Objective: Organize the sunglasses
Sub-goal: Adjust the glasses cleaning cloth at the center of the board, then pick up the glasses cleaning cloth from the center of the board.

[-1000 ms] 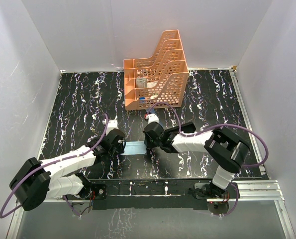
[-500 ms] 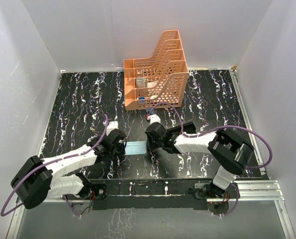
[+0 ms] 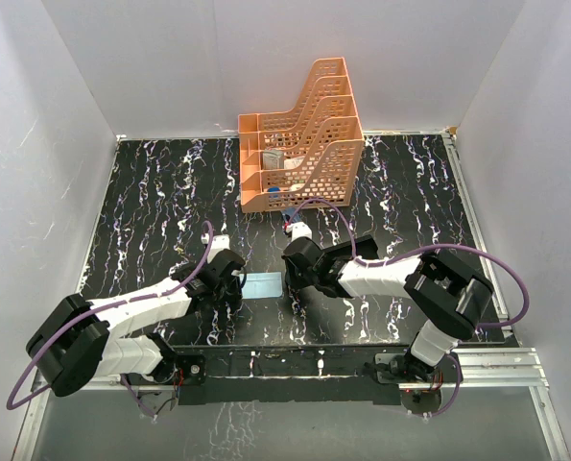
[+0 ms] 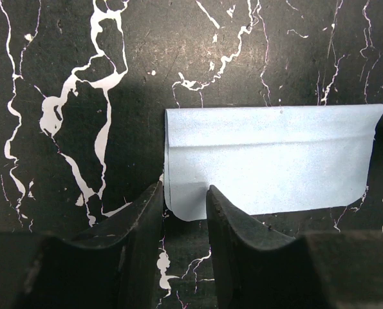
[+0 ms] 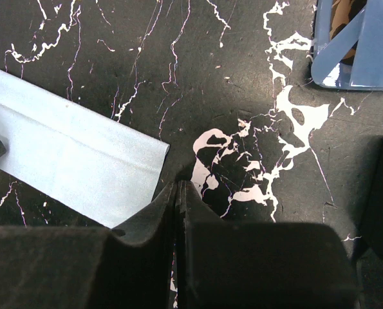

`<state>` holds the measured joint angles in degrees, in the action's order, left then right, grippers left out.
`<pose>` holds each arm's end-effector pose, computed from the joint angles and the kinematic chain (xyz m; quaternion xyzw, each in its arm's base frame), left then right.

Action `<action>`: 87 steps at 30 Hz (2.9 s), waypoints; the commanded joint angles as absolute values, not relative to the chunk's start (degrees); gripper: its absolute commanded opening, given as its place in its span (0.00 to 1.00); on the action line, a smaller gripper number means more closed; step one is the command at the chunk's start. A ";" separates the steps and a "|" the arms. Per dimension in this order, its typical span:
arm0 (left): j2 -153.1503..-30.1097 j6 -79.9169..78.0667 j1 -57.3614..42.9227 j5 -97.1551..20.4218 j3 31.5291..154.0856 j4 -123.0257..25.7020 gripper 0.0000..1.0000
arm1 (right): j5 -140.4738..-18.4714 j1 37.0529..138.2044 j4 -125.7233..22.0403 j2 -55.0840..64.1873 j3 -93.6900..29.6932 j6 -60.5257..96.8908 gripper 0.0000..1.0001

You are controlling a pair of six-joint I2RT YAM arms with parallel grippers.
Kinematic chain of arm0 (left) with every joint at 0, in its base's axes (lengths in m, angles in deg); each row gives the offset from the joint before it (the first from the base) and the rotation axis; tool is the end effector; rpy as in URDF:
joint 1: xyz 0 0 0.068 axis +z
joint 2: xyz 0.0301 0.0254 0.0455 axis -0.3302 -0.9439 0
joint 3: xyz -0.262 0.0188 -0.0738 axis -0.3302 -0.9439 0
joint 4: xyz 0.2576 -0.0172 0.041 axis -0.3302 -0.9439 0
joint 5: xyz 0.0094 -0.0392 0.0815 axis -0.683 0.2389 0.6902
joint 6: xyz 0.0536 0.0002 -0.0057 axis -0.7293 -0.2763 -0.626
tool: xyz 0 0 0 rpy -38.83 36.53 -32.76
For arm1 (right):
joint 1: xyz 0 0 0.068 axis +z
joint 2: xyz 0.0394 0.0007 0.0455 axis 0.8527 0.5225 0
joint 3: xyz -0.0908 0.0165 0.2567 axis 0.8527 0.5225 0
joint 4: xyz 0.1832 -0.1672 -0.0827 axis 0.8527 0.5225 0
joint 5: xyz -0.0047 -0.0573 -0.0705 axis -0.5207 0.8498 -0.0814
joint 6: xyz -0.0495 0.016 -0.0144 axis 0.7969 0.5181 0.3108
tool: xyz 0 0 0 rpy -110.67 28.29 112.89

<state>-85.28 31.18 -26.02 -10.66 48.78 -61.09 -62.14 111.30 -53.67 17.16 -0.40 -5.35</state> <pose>0.1614 -0.1461 0.1611 -0.0429 0.9305 -0.1155 0.3450 0.1944 0.2463 0.1473 -0.1519 0.9196 0.1756 0.3170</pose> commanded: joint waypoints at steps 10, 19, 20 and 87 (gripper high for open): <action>-86.76 31.53 -26.36 -13.42 48.28 -61.41 0.23 | -62.25 111.23 -52.79 16.10 0.35 -5.59 0.02; -87.51 31.53 -26.42 -13.66 48.39 -61.35 0.07 | -62.26 111.24 -52.88 16.05 0.55 -5.85 0.02; -87.50 31.53 -26.47 -13.52 48.49 -61.39 0.05 | -62.25 111.24 -52.88 16.00 0.61 -5.85 0.02; -87.93 31.60 -26.37 -7.86 54.48 -72.08 0.22 | -65.28 114.28 -54.04 14.11 2.35 -10.59 0.20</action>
<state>-87.44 31.29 -26.24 -9.29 52.19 -68.42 -65.79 113.96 -52.78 15.13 1.18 -10.68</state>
